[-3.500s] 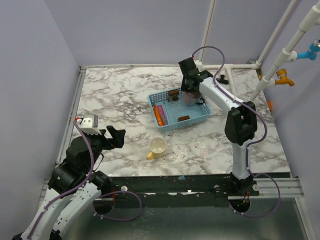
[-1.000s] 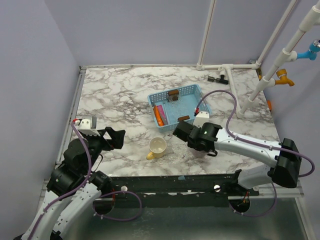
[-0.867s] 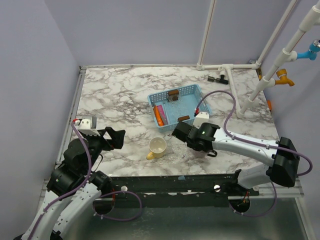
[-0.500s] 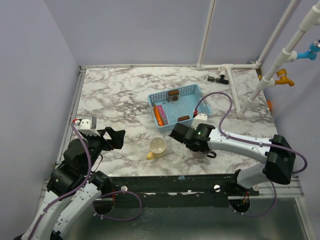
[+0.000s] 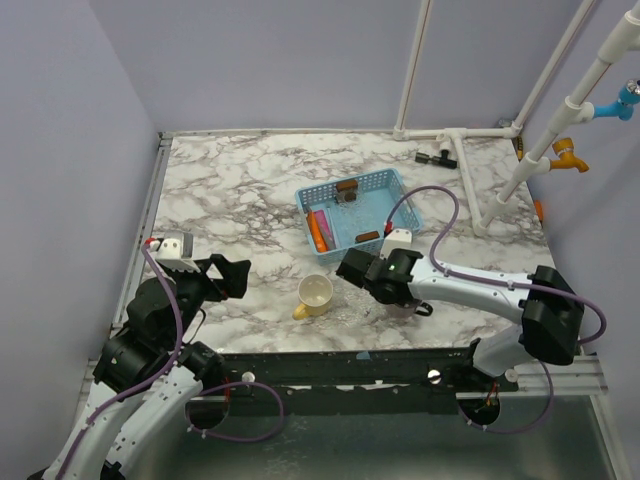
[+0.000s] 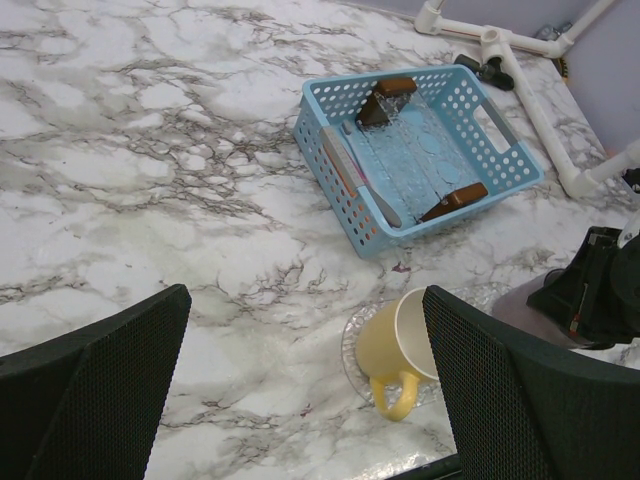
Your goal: Prepare toiletry sets of a toothbrush and toothpaste on the tray
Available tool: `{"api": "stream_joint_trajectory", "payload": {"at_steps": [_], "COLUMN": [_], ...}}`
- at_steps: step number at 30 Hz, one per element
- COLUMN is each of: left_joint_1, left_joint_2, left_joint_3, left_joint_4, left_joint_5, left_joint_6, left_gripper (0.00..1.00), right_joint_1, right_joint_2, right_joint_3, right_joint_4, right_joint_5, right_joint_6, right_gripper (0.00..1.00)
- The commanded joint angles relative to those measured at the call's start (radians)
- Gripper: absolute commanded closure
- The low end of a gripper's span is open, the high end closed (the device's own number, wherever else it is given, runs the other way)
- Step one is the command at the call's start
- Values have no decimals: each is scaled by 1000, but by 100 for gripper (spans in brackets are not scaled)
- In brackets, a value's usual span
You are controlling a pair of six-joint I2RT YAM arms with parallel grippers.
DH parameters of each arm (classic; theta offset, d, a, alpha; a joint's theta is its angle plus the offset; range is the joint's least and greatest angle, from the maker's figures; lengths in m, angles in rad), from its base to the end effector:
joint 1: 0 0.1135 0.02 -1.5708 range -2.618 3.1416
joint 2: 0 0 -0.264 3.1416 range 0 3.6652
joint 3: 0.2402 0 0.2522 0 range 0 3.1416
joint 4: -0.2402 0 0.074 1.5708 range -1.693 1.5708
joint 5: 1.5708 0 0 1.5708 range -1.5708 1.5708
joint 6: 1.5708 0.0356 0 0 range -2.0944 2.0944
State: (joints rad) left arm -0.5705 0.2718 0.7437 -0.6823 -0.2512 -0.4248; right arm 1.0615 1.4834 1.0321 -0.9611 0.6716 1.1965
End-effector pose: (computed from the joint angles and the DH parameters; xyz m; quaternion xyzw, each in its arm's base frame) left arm 0.0575 -0.0264 0.3265 -0.0224 0.7750 -0.2123 0.5948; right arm 0.1459 0.2159 0.2231 0.0895 0.9373 -0.0729 0.3289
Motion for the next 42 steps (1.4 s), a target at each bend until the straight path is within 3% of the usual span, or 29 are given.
{"api": "stream_joint_trajectory", "payload": {"at_steps": [1,3,13,24,35,42], "left_joint_1": [6,5,5,6,6,7], "left_joint_2": [-10,-10,-9,-7,1,2], "left_joint_3": [-1,-1,-1,-1,-1,0], "left_joint_4": [7,7,9,7,8,4], "left_joint_5": [20,20,18,13,12,-6], "left_joint_6": [6,6,8,8,8,4], "left_gripper": [1,1,1,1,1,1], "right_joint_1": [6,6,7,-6,-192,-302], "right_joint_2": [26,28,-11,37,121,222], "right_joint_3": [5,11,117,337,459,535], "right_joint_4": [-1,-10,-32,-68,184,277], "right_joint_5": [54,55,19,51,-166,-328], "right_joint_6": [21,21,-42,-286,-717,-866], "right_gripper": [82,74,63,55,55,46]}}
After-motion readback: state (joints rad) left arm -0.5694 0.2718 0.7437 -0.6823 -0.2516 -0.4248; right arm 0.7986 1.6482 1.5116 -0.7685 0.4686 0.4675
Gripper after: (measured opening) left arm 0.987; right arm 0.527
